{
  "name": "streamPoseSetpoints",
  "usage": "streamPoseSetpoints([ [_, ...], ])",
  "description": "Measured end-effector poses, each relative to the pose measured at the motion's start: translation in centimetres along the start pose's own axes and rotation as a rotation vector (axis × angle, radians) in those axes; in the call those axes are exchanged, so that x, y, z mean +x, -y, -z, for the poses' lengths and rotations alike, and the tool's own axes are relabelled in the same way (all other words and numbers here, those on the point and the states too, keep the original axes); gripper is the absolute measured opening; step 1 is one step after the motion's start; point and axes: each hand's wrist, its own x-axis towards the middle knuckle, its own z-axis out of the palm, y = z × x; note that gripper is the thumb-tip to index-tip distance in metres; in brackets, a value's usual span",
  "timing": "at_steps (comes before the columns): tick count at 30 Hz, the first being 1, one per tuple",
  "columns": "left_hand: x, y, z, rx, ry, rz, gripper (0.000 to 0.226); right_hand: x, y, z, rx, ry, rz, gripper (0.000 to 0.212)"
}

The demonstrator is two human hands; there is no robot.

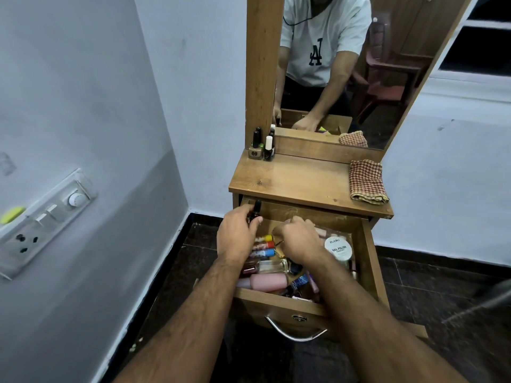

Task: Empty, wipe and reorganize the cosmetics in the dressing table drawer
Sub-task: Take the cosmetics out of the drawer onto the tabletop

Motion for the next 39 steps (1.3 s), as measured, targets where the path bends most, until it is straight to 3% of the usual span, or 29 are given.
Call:
streamPoseSetpoints([
  [5,0.1,0.0,0.0,0.002,0.001,-0.005,0.029,1.4,1.1,1.3,-0.245,0.228,0.057,0.032],
  [8,0.1,-0.1,0.0,-0.001,0.007,-0.012,0.031,1.9,1.4,1.4,-0.304,0.258,0.06,0.037],
  [17,0.4,0.3,-0.2,-0.046,0.007,0.017,0.033,1.7,1.3,2.2,-0.152,0.276,0.02,0.027],
  [19,0.5,0.3,-0.2,-0.061,0.01,0.047,0.035,1.4,0.8,3.0,0.013,0.264,-0.043,0.024],
  [22,0.5,0.3,-0.2,-0.065,-0.006,0.067,0.036,0.5,-0.8,4.4,0.5,0.25,-0.188,0.02],
  [30,0.4,0.3,0.2,-0.269,-0.061,0.14,0.033,-2.1,-3.5,5.0,1.513,-0.098,-0.339,0.01],
  [35,0.5,0.3,0.2,-0.495,-0.066,0.203,0.024,-2.5,-3.4,3.4,1.795,-0.148,-0.493,0.012],
  [39,1.7,0.2,0.7,-0.583,-0.088,0.185,0.028,-1.8,-3.3,3.5,1.885,-0.192,-0.469,0.023],
])
